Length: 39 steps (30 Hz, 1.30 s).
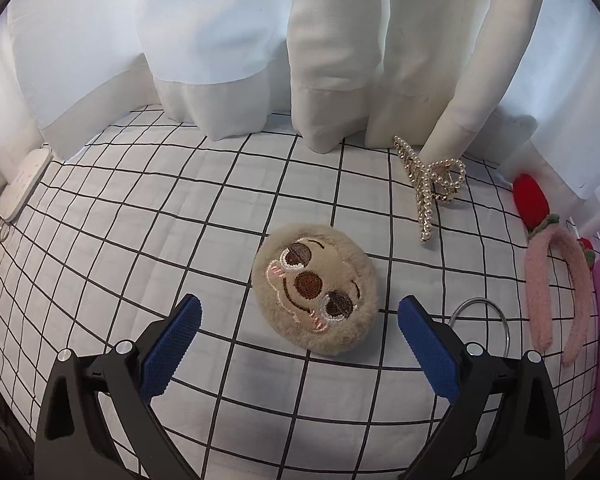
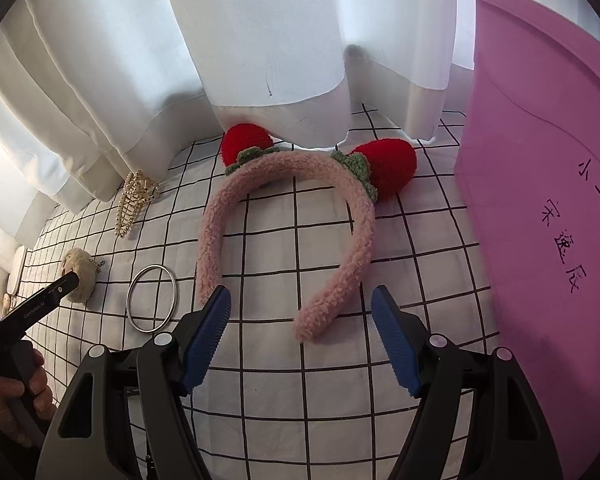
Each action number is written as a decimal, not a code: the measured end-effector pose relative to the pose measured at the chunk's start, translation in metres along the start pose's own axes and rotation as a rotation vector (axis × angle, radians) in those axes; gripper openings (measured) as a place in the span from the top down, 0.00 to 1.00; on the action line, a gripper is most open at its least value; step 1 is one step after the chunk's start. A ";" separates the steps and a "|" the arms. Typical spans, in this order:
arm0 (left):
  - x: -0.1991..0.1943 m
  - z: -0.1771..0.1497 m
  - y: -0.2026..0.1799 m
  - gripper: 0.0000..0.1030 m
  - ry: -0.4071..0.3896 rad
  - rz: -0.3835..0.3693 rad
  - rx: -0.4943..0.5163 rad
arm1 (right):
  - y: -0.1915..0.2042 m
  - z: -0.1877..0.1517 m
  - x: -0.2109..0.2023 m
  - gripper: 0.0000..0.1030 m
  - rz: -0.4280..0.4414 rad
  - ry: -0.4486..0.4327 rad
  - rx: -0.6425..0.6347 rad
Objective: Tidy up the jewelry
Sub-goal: 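Grasp the beige plush sloth with the left tool while the right tool grasps the pink headband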
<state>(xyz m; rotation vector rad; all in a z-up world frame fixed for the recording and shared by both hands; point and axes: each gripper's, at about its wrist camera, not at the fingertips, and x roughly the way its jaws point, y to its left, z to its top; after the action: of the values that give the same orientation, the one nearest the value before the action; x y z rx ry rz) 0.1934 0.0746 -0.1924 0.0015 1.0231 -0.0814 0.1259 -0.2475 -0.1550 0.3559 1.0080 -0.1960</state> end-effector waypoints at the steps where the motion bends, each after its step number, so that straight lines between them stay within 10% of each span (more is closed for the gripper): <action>1: 0.002 0.001 0.000 0.06 0.001 0.003 0.001 | -0.002 0.002 0.003 0.32 -0.005 0.003 0.005; 39: 0.053 0.012 0.002 0.06 0.056 0.047 0.008 | -0.015 0.044 0.079 0.33 -0.129 0.086 0.001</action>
<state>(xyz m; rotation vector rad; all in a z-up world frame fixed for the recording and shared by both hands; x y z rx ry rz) 0.2316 0.0725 -0.2316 0.0350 1.0778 -0.0425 0.1971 -0.2782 -0.2046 0.3025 1.1169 -0.3000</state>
